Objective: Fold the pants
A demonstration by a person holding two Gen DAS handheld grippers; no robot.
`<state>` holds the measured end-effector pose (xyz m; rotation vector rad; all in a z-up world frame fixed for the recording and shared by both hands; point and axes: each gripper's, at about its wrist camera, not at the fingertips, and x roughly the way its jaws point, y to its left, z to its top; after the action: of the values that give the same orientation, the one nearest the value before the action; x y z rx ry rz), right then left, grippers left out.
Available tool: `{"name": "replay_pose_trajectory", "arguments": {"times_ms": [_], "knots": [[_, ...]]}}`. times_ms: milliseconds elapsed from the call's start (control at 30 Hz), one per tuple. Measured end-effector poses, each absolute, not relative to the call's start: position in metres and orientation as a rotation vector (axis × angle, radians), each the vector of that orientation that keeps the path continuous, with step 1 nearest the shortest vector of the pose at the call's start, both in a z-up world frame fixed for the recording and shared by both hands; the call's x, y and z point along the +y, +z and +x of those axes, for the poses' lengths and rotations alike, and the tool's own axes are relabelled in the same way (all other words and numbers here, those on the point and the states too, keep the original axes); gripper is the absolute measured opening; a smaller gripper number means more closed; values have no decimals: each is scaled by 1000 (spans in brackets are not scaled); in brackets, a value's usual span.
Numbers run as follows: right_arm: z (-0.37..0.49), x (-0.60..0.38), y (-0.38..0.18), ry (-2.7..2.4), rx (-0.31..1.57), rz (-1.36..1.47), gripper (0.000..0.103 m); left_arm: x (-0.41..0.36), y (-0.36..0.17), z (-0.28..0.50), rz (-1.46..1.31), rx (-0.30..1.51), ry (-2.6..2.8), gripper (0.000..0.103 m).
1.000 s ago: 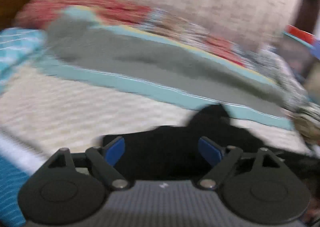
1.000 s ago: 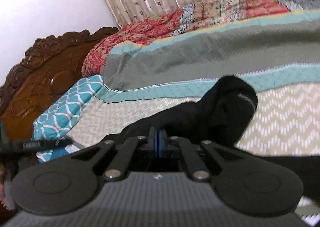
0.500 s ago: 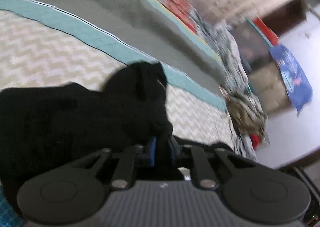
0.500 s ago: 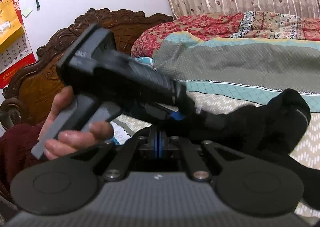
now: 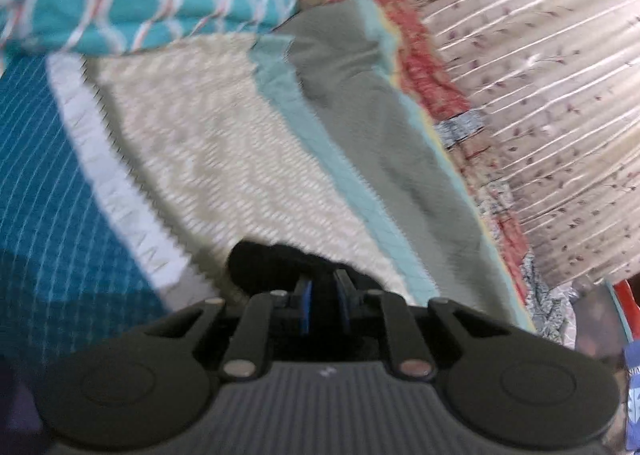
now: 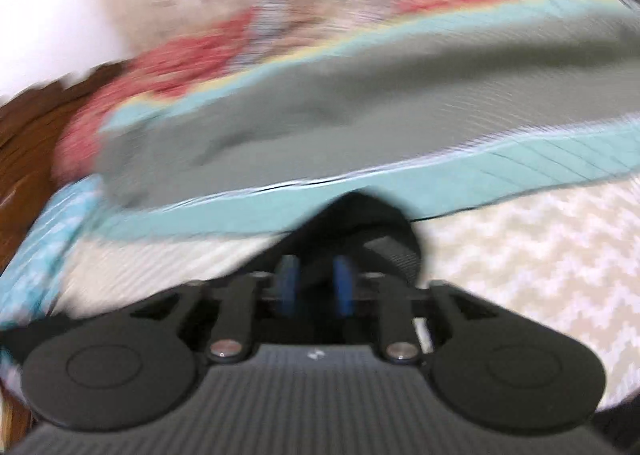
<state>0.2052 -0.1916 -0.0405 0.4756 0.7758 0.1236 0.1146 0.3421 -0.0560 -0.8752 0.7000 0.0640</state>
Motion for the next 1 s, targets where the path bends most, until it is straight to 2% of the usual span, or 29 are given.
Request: {"name": "replay_pose_trajectory", "arguments": {"times_ms": [167,233,267,367,533,667,833,900,933,967,1000], "knots": [[223,-208,-102,16,923,694,43,353,-72,104,-891,751,88,12],[217,-196,-108,45,933,676,30,351,-69,108,-884,747,93,12],[213,-190,-102,46,912,620,12,350,-66,106,-882,737,95,12],[194,-197,-59,45,740,556,11,350,-50,100,-884,690,77,12],[137,-243,35,-57,415,340,11,336,-20,110,-828,645,14,12],[80,-295,63,-219,302,219,11,308,-21,127,-799,678,-45,12],[6,-330,24,-389,390,181,13,262,-47,137,-676,826,-68,13],[-10,-337,-9,-422,510,205,21,253,-60,133,-631,888,-72,17],[-22,-344,-25,-447,561,229,21,254,-64,129,-622,906,-66,21],[-35,-348,-38,-476,595,260,24,257,-66,125,-622,915,-49,30],[-48,-354,-47,-487,609,320,39,263,-67,120,-631,913,-20,34]]}}
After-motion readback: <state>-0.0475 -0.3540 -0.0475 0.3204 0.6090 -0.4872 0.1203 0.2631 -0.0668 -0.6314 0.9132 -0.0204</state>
